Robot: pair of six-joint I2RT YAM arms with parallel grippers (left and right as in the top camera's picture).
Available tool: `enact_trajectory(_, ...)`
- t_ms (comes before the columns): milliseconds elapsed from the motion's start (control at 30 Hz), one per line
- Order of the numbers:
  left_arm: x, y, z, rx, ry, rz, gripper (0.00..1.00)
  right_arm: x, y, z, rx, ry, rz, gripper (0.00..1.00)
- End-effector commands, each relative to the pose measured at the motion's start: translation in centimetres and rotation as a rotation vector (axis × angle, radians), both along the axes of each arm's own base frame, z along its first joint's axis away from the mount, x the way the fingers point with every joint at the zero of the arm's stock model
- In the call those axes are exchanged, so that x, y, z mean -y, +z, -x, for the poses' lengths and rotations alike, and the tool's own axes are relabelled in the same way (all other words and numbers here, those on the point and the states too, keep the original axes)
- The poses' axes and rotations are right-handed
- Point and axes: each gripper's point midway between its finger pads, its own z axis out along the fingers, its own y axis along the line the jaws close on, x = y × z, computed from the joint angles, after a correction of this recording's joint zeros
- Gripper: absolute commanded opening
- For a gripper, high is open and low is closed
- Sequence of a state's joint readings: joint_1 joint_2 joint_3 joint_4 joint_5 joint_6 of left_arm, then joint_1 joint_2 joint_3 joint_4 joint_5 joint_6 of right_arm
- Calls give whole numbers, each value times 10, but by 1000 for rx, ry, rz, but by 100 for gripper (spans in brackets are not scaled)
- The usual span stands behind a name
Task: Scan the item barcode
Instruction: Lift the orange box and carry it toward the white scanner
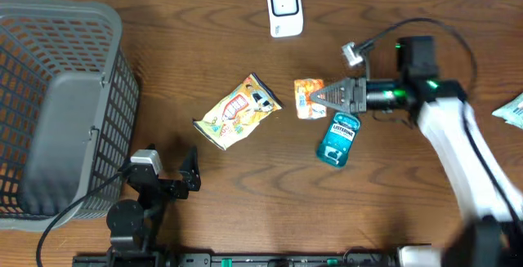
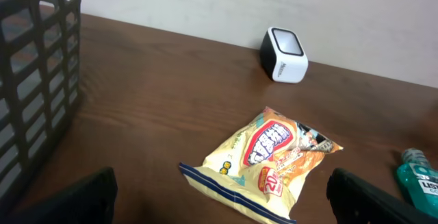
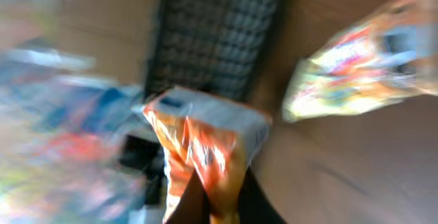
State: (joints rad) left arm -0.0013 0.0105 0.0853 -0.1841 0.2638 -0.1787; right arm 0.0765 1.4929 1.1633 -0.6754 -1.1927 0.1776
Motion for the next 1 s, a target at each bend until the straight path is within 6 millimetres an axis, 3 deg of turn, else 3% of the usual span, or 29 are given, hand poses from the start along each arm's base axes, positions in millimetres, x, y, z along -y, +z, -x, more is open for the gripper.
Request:
enact_trajectory(0, 3, -12, 1, -29, -16, -7, 98, 51, -14, -20, 154, -357, 496, 1)
enact_trajectory(67, 3, -12, 1, -29, -17, -7, 98, 63, -4, -20, 235, -443, 611, 1)
enact_trajectory(167, 3, -12, 1, -29, -17, -7, 98, 65, 6, -21, 333, -504, 714, 1)
enact_trajectory(333, 3, -12, 1, -29, -17, -7, 98, 58, -1, -34, 460, -483, 868, 1)
enact_trajectory(467, 3, -12, 1, -29, -17, -7, 98, 67, -13, -66, 494, -575, 972, 1)
enact_trajectory(600, 3, -12, 1, -29, -17, -7, 98, 53, -30, -108, 615, -539, 1005, 1)
enact_trajectory(767, 3, -12, 1, -29, -17, -7, 98, 38, -49, -145, 717, -522, 1013, 1)
enact_trajectory(967, 3, -12, 1, -29, -17, -7, 98, 23, -45, -183, 841, -567, 973, 1)
